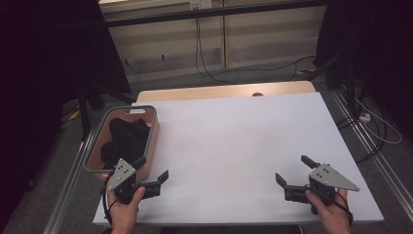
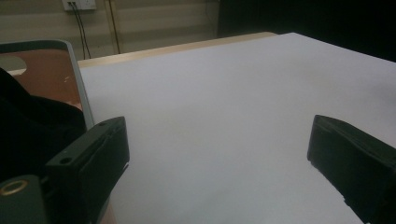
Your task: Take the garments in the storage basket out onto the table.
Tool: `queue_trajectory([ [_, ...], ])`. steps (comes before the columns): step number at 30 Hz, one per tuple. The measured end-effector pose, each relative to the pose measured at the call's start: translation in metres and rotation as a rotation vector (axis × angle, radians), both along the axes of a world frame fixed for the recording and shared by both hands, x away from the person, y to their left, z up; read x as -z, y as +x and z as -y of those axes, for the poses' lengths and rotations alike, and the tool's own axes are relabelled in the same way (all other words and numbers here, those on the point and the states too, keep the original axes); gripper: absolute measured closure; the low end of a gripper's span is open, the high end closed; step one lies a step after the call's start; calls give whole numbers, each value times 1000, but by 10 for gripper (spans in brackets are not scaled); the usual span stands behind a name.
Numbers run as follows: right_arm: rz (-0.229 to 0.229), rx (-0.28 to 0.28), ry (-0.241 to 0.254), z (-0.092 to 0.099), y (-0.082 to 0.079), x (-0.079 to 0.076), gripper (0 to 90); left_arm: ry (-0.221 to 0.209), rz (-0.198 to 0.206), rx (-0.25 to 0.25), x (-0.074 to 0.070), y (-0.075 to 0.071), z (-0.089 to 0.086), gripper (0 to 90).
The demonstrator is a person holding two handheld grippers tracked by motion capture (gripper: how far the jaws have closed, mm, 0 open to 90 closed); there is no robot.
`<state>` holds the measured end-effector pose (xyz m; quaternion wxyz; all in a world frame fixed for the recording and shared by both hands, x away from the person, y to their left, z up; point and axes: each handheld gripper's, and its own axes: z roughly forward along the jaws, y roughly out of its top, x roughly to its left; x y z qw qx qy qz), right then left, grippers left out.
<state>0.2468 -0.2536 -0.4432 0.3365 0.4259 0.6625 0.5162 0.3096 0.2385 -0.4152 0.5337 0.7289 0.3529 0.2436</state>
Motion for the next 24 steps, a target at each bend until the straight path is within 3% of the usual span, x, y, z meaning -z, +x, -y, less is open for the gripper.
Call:
queue_trajectory([
  [19, -14, -6, 3, 0, 2, 0, 0, -4, -20, -6, -13, 6, -11, 60],
  [24, -22, 0, 9, 0, 3, 1, 0, 14, -62, -2, -23, 14, -18, 60],
])
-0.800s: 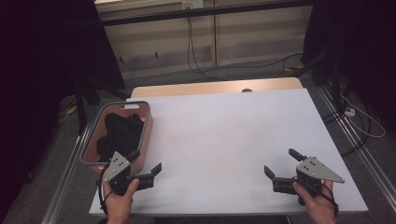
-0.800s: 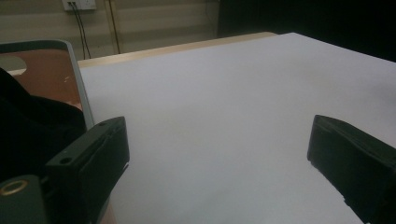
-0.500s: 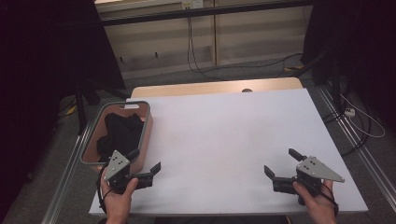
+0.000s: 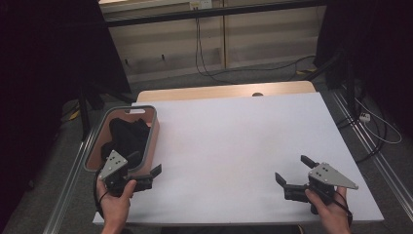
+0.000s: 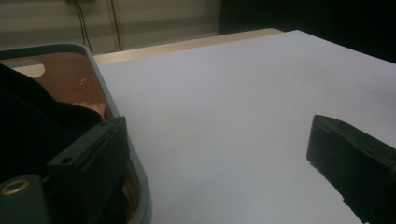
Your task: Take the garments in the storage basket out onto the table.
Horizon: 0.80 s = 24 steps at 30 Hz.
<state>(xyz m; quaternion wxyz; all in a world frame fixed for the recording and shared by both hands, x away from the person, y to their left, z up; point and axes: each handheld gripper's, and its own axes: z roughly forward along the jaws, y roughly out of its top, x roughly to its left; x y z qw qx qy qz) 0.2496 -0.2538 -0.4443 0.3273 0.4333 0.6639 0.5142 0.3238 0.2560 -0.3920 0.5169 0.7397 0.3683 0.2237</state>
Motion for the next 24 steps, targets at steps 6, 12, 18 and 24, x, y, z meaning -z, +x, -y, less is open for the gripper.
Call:
queue_trajectory([
  [6, -3, 6, -3, -1, 1, 0, 0, 17, -15, -11, -5, 8, -11, 60],
  [12, -3, -2, -6, 0, 2, 1, 0, 21, -13, -35, -13, 18, -21, 59],
  [18, -7, -6, -9, 0, 3, 1, 0, 37, -14, -53, -17, 30, -28, 63],
  [24, -8, -13, -13, -2, 3, 1, 0, 55, -5, -66, -22, 37, -33, 53],
])
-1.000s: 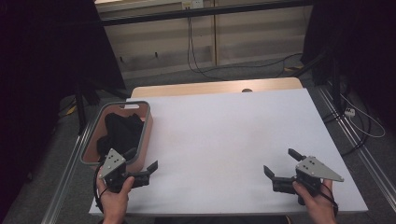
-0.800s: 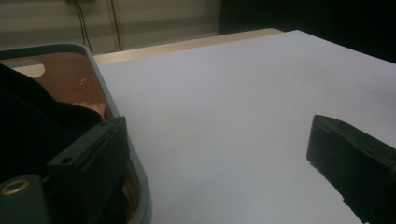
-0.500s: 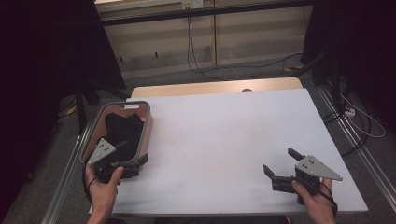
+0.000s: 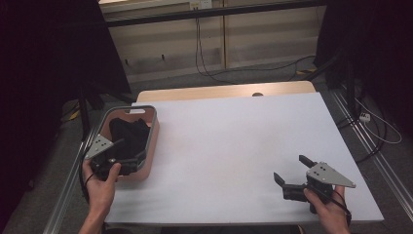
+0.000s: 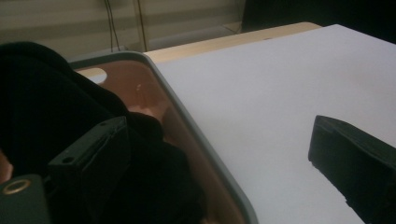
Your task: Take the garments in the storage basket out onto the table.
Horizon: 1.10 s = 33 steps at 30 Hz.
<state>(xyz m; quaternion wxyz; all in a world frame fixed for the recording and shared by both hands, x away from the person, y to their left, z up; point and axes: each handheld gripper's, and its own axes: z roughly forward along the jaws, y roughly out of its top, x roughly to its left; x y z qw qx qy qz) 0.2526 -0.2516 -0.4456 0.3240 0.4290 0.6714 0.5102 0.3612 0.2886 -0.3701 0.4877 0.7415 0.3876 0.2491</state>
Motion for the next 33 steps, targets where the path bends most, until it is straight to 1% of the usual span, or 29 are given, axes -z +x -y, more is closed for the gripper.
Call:
queue_trajectory([
  [2, 1, -1, -4, 0, 1, 0, 0, -4, 2, -10, -1, 2, -2, 51],
  [3, 0, -3, -4, 0, 1, 0, 0, -12, -5, -22, -1, 4, -3, 47],
  [5, 0, -4, -5, 0, 1, 0, 0, 1, -17, -61, -2, 8, -5, 48],
  [7, -1, -6, -3, 0, 1, 1, 0, 0, -8, -114, -5, 13, -6, 54],
  [8, 0, -7, -4, 0, 2, 1, 0, -7, -7, -125, -6, 16, -7, 55],
  [9, -1, -6, -5, 0, 2, 1, 0, 2, -5, -122, -8, 19, -7, 55],
  [10, -2, -5, -7, 0, 2, 1, 0, 10, -16, -115, -9, 22, -7, 57],
  [11, -1, -5, -7, 0, 2, 1, 0, 15, -20, -106, -10, 25, -6, 76],
  [12, -1, -5, -6, 0, 2, 1, 0, 19, -32, -112, -11, 27, -5, 97],
  [14, -2, -4, -7, 0, 2, 0, 0, 40, -52, -117, -14, 32, -5, 72],
  [17, -1, -6, -9, -1, 0, -1, 0, 41, -51, -143, -18, 39, -7, 74],
  [18, 4, -10, -11, -2, 0, -1, 0, 33, -57, -148, -18, 41, -8, 80],
  [20, 5, -13, -15, -3, 0, -1, 0, 39, -75, -145, -20, 45, -9, 82],
  [21, 3, -12, -17, -3, 0, -1, 0, 49, -74, -145, -20, 48, -10, 81],
  [23, 4, -14, -19, -4, 1, -1, 0, 83, -78, -159, -19, 52, -10, 79],
  [25, 4, -17, -22, -4, 1, -1, 0, 95, -77, -162, -18, 57, -10, 77],
  [27, 3, -17, -21, -4, 1, -1, 0, 112, -92, -171, -18, 62, -10, 77],
  [29, 4, -18, -20, -4, 1, -1, 0, 113, -111, -174, -17, 66, -9, 77],
  [31, 4, -18, -19, -4, 2, -1, 0, 100, -132, -166, -17, 71, -8, 76],
  [33, 3, -19, -21, -5, 2, -1, 0, 113, -149, -167, -16, 75, -8, 75],
])
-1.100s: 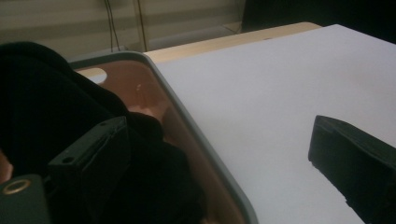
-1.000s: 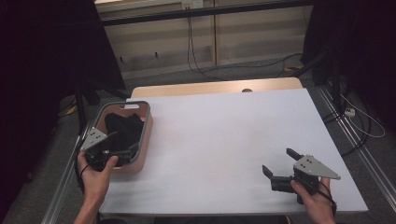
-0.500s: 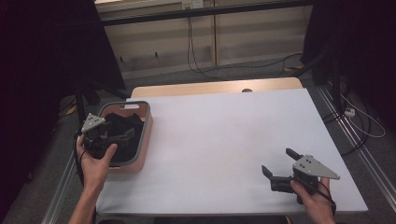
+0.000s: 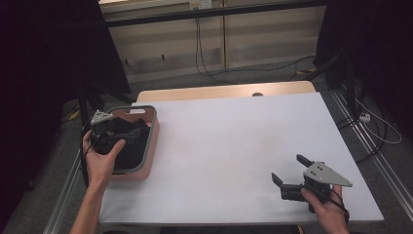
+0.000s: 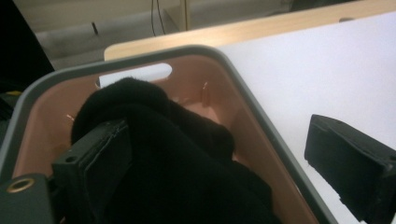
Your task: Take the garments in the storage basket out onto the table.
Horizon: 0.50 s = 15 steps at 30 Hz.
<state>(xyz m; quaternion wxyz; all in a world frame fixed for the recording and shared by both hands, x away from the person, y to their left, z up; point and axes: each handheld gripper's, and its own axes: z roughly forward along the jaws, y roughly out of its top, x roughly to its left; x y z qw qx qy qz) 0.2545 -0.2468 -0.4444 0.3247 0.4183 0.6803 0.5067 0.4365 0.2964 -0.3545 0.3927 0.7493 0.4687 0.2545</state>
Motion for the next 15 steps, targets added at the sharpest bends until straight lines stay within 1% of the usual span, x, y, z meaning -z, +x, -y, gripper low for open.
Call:
queue_trajectory([
  [1, -1, -3, 1, -1, 0, 0, 0, 10, -8, -1, 1, 2, 0, 75],
  [3, -3, -6, -1, -1, 0, 0, 0, 10, -28, -10, 3, 5, -1, 75],
  [7, 0, -6, 1, -1, 1, 0, 0, 30, -63, -30, 7, 13, -5, 71],
  [10, -2, -8, 2, -1, 1, 0, 0, 24, -106, -45, 13, 22, -8, 58],
  [12, -7, -12, 3, -1, 1, 0, 0, 23, -138, -45, 16, 28, -8, 55],
  [13, -9, -10, 4, -1, 1, 1, 0, 17, -151, -48, 18, 30, -8, 54],
  [14, -9, -10, 4, -1, 1, 1, 0, 16, -156, -50, 18, 32, -7, 54],
  [15, -10, -9, 6, -1, 1, 1, 0, 33, -164, -47, 19, 34, -7, 54],
])
